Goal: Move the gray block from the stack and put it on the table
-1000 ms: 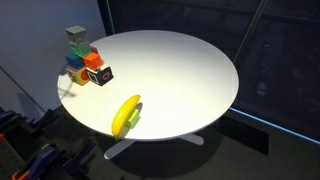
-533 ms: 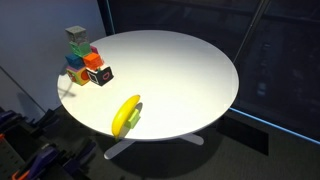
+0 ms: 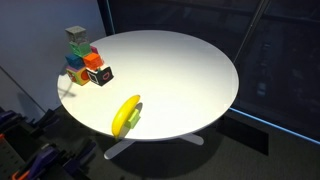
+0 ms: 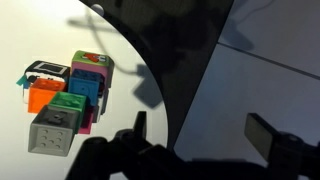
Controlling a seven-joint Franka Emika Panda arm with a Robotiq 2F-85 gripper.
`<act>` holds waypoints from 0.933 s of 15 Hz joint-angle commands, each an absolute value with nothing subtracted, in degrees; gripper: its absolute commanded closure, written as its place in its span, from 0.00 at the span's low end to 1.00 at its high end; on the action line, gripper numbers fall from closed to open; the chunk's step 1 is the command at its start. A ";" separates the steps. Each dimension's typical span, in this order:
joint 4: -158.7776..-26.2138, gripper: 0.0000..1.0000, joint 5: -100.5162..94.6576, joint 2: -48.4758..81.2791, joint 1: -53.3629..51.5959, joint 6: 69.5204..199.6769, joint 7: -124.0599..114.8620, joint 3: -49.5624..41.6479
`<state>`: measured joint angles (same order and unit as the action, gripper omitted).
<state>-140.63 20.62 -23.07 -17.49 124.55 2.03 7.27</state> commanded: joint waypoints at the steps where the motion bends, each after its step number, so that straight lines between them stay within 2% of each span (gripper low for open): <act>1: -140.43 0.00 20.57 -22.99 -16.45 124.48 2.12 8.17; 14: -135.92 0.00 2.85 -20.85 -8.02 127.13 -5.22 9.81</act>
